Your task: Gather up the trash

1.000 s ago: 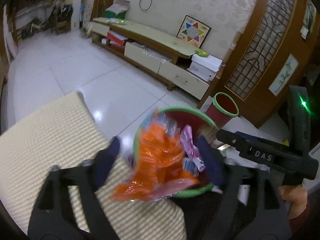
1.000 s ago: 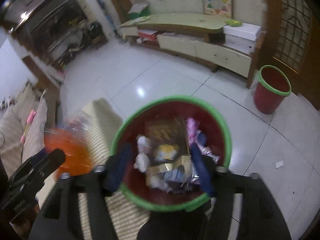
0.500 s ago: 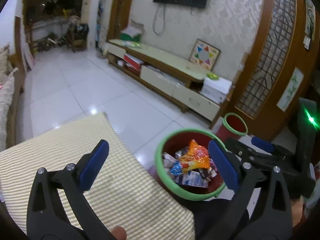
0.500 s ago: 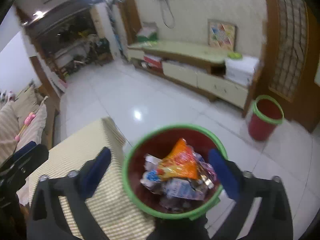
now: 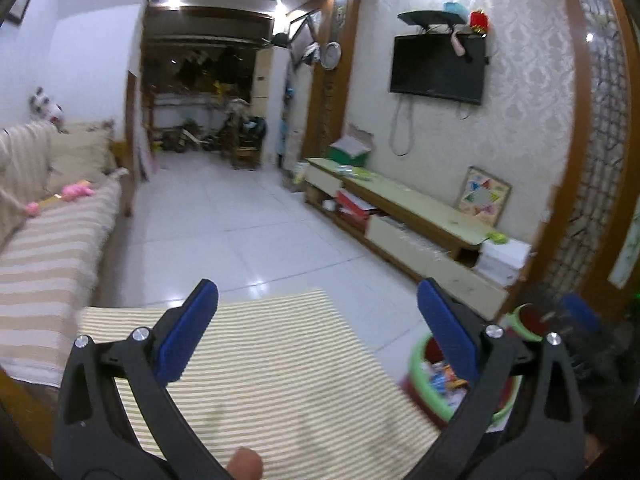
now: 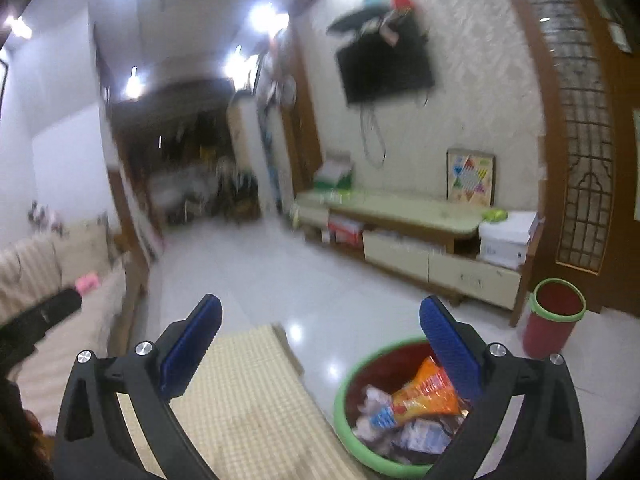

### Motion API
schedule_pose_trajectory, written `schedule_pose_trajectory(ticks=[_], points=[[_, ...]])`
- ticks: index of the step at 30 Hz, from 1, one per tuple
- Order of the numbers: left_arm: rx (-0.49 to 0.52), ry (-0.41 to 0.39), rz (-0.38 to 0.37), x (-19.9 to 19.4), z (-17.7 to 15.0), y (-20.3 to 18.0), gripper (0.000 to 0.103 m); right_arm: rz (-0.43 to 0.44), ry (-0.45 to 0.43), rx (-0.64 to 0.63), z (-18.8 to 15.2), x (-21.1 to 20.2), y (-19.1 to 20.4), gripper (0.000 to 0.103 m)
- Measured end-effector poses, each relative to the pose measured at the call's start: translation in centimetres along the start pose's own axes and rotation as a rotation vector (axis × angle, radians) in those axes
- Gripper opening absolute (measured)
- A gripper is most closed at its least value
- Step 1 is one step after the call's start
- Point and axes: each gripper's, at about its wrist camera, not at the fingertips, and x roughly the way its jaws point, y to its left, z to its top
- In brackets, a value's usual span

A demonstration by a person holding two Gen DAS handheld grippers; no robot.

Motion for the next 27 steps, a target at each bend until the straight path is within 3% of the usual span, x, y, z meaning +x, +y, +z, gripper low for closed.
schedule_pose_trajectory(ticks=[5,10,16,27], points=[[-0.033,-0.025,0.054,-1.5,-0.2,2.2,0.098,0.002,0.059,-0.014,0.1,0.4,1.0,0.096],[-0.079,0.024,0.007,-1.8,-0.1,3.3,0.098,-0.024,0.072,-0.062,-0.1,-0.2,2.4,0.096],[-0.027,0.054,0.000,-2.1,-0.4,2.9,0.098,-0.001,0.083,-0.087,-0.4,-0.3,3.5,0.096],[-0.076,0.071,0.003,-2.4,-0.7,4.5,0.098,0.021,0.121,-0.125,-1.7,0.2,4.8,0.096]])
